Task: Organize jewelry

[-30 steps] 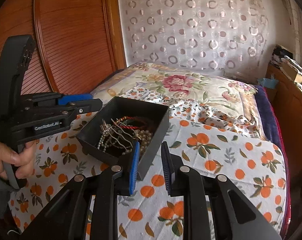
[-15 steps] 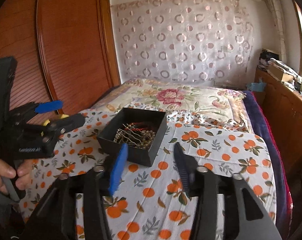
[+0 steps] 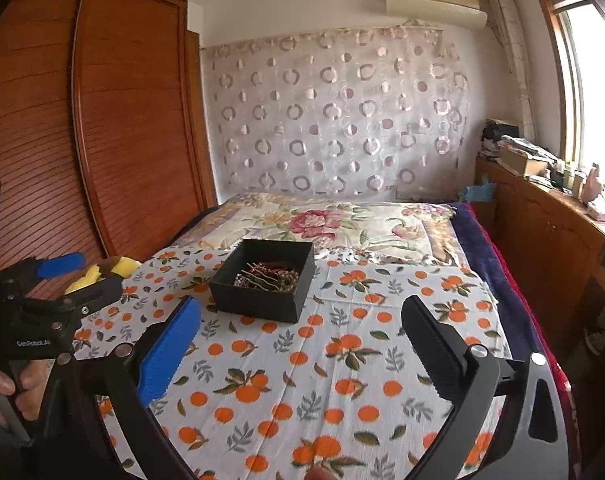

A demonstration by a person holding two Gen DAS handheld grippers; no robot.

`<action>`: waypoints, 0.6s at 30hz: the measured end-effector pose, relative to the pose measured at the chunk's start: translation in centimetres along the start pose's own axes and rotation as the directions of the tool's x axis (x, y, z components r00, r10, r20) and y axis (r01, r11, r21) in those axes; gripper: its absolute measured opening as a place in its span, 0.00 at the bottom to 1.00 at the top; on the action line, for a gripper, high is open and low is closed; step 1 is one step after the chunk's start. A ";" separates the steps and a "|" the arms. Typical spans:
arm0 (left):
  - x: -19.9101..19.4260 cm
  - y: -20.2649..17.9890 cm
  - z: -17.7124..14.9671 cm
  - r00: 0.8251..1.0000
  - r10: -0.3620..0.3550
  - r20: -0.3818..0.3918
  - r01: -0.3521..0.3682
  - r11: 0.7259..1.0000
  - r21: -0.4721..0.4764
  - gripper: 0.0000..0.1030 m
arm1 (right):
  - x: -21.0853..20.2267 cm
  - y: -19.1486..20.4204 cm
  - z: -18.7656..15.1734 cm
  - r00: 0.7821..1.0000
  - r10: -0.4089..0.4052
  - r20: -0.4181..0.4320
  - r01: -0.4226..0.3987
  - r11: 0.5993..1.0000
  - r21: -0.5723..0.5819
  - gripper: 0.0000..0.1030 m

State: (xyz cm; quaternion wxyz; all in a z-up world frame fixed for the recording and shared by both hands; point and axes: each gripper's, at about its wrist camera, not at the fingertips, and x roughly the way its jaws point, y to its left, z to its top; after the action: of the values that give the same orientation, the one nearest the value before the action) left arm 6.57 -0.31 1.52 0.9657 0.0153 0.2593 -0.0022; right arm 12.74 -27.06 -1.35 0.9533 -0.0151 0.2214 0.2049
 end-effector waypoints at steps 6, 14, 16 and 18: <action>-1.3 0.6 -0.7 1.000 0.006 0.004 -0.005 1.000 -0.020 0.93 | -1.2 0.3 -0.5 1.000 -0.010 0.021 0.010 1.000 0.006 0.98; -1.5 0.6 -0.9 1.000 0.012 0.006 -0.012 1.000 -0.028 0.93 | -1.4 0.7 -0.8 1.000 -0.018 0.014 0.018 1.000 0.006 0.98; -1.7 0.6 -1.0 1.000 0.017 0.018 -0.016 0.999 -0.031 0.93 | -1.5 0.9 -0.8 1.000 -0.016 0.014 0.016 1.000 0.002 0.98; -1.9 0.6 -1.1 1.000 0.018 0.021 -0.018 0.999 -0.032 0.93 | -1.4 1.0 -0.8 1.000 -0.015 0.013 0.015 1.000 0.003 0.98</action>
State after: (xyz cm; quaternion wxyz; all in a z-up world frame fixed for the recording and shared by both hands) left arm 4.40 0.33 1.50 0.9685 0.0020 0.2489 0.0104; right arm 10.89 -26.78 -1.43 0.9563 -0.0139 0.2153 0.1975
